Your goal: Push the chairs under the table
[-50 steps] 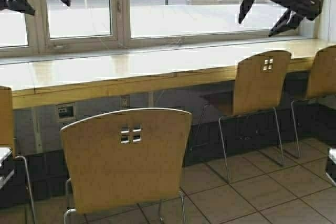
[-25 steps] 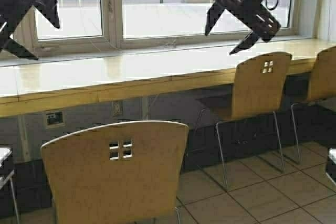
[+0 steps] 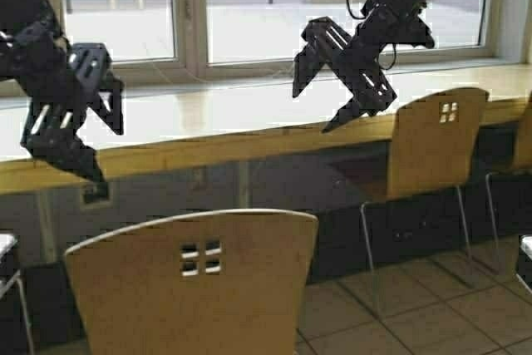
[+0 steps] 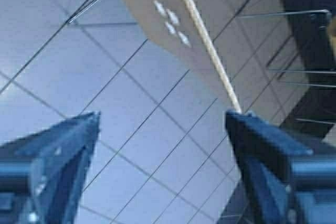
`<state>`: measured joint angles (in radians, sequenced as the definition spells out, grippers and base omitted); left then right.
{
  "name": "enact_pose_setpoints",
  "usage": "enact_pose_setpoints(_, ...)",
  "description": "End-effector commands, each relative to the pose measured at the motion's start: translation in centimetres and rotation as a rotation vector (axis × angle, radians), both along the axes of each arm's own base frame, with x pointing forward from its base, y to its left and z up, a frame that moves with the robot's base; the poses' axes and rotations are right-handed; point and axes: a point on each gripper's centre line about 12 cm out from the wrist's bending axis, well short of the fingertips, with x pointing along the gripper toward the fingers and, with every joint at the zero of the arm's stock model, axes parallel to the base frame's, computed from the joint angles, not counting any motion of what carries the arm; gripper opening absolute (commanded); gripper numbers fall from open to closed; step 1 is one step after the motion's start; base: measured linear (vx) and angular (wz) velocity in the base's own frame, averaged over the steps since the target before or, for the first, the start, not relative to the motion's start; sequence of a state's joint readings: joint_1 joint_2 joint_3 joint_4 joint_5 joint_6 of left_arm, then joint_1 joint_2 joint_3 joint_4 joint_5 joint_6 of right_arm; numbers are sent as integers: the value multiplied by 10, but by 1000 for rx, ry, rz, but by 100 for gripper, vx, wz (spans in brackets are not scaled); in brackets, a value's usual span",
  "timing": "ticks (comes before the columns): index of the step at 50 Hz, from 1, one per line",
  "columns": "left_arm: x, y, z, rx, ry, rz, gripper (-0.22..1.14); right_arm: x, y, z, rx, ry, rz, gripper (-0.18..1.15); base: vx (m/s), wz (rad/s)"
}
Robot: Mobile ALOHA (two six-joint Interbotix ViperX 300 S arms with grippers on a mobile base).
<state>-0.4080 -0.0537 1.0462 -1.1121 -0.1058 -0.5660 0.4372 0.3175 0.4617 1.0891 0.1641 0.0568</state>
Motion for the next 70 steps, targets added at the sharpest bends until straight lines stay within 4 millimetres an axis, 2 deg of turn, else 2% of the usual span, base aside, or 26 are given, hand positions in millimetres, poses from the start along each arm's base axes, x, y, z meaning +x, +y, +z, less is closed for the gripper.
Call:
enact_pose_setpoints(1,22,-29,-17,-17,47,-33,101,3,2,0,5,-6,-17,100,14,10)
enact_pose_setpoints(10,23,-36,-47,-14,135,7,101,3,-1,-18,3,35,-43,100,12,8)
enact_pose_setpoints(21,27,-37,-66,-23,188,75,101,11,3,-47,35,111,-95,100,11,7)
enact_pose_setpoints(34,56,-52,-98,-17,208,98,101,25,10,-90,40,179,-113,100,5,4)
enact_pose_setpoints(43,75,-61,-112,-34,208,126,101,40,20,-112,76,214,-118,100,2,2)
enact_pose_setpoints(59,100,-52,-133,-41,215,176,101,52,20,-151,102,268,-153,100,0,0)
enact_pose_setpoints(70,107,-50,-145,-42,227,184,101,53,25,-173,129,313,-158,100,0,0)
